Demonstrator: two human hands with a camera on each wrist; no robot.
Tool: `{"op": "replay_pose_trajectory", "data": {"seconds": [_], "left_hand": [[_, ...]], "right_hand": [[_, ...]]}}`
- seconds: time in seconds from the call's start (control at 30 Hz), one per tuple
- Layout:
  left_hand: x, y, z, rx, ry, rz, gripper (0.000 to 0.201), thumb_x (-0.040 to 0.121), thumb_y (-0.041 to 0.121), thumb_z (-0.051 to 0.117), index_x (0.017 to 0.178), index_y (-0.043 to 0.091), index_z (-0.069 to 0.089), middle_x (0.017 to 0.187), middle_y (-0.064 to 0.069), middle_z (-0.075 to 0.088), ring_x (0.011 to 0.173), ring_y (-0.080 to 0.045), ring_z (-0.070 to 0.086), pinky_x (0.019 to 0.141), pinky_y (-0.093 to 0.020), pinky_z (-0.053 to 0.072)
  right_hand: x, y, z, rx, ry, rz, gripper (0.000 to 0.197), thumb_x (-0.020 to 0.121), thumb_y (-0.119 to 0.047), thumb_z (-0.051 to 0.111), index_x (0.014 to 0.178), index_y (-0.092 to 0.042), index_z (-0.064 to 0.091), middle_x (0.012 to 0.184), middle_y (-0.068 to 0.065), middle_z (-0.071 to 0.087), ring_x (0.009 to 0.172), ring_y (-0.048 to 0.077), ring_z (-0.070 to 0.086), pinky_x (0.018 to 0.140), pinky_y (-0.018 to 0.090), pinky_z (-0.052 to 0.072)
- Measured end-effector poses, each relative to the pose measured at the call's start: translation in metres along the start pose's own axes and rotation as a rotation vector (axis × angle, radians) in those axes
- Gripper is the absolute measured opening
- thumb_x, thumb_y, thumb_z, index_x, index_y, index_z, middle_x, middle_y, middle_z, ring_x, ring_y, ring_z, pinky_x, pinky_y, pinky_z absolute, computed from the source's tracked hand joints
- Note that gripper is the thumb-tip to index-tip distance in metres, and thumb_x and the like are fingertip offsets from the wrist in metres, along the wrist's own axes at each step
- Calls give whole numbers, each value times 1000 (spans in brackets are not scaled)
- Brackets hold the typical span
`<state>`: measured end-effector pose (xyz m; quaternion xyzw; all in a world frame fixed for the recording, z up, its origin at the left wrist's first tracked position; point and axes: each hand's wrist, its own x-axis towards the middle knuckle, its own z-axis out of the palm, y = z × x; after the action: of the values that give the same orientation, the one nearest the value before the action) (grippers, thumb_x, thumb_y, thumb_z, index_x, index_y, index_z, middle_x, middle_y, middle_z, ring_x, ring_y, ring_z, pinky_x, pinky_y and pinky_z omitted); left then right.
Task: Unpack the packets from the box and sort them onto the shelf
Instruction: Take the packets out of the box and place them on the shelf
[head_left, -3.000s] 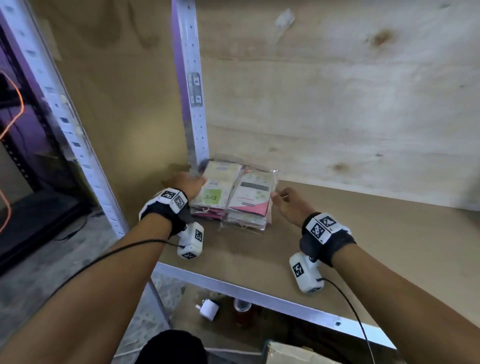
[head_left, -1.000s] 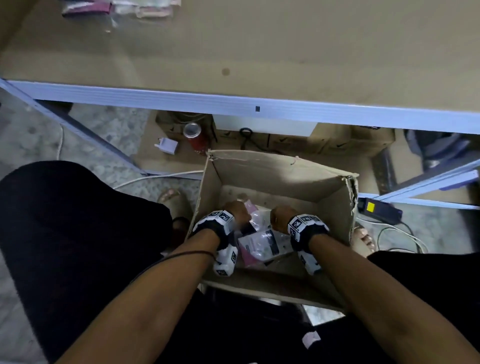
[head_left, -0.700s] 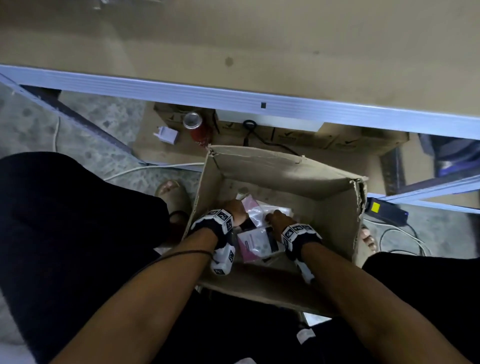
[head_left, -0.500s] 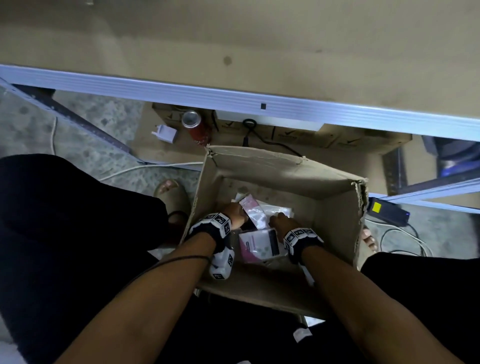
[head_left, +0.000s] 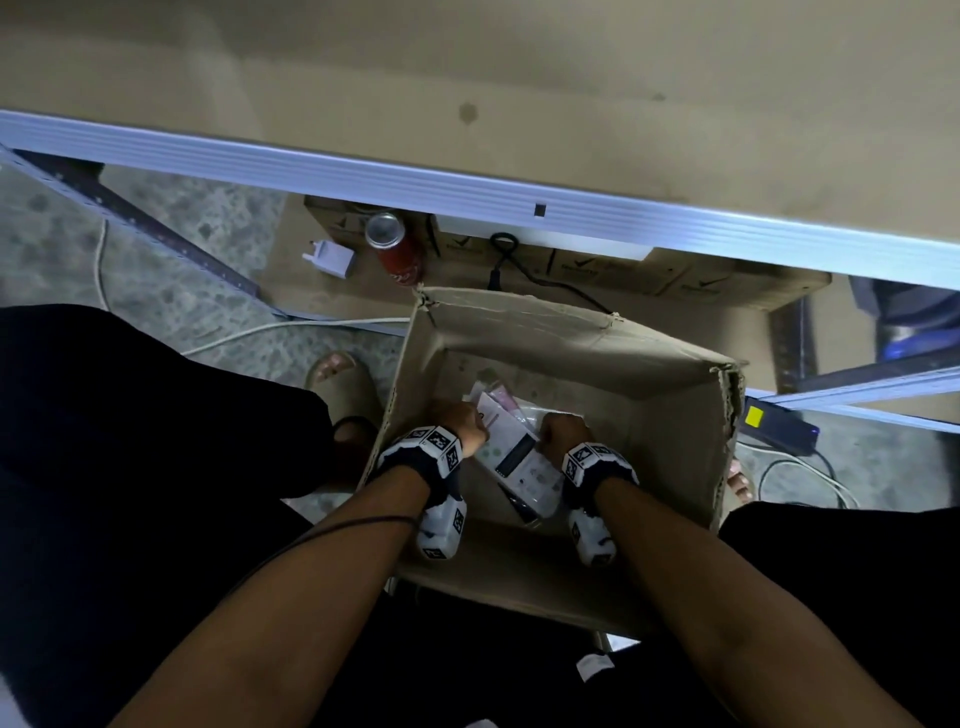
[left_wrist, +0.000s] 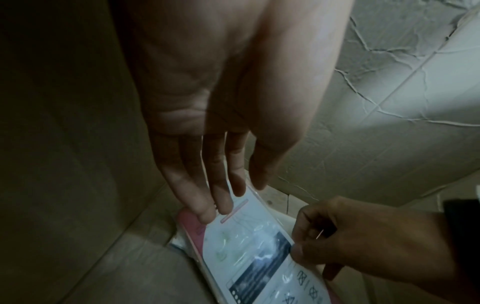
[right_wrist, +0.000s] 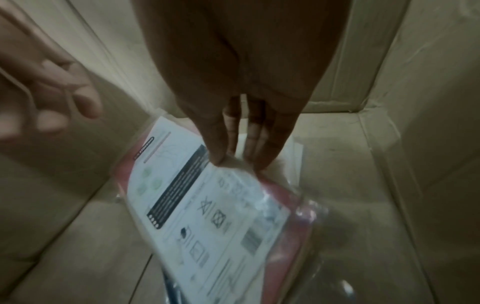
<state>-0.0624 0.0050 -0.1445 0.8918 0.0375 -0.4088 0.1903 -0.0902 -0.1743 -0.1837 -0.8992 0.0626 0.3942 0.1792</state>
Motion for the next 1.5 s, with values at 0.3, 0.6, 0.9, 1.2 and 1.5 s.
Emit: {"op": "replay_pose_trajectory", "data": {"seconds": [0.3,0.6,0.9,1.2,1.5], "left_hand": [[4,-7,5,-5,-22,-17,35,95,26,59,123,6,65,123,-13,68,112,-26,64,97,-30,52],[9,-8,8,5,-16,-9,34,95,24,57,123,3,63,124,-13,66,115,-27,62,98,-30,51],[28,0,19,159,-66,1,42,97,29,52,133,7,53,129,-16,62,113,-32,61,99,-38,51],[72,28,30,263,119,366,57,92,24,67,143,11,44,148,-13,43,139,-31,37,117,-40,26],[102,19,35,459,94,254,78,90,13,66,156,8,22,161,-15,20,149,-33,21,122,-45,15]], "right_hand": [[-6,-4,-6,107,-116,114,37,97,-25,57,126,-3,63,131,15,62,123,29,57,103,34,45],[-12,-2,-7,210,-173,119,42,97,-25,57,131,-1,57,135,17,58,123,31,56,105,37,44],[-18,2,-34,311,47,119,23,96,-15,56,111,0,64,124,19,63,117,33,58,95,32,46],[-41,13,-53,317,326,187,18,86,-12,63,101,-10,54,112,16,61,105,36,60,85,42,50],[-53,11,-45,234,388,258,35,84,-10,65,113,-15,46,121,13,59,113,36,59,93,50,50]]}}
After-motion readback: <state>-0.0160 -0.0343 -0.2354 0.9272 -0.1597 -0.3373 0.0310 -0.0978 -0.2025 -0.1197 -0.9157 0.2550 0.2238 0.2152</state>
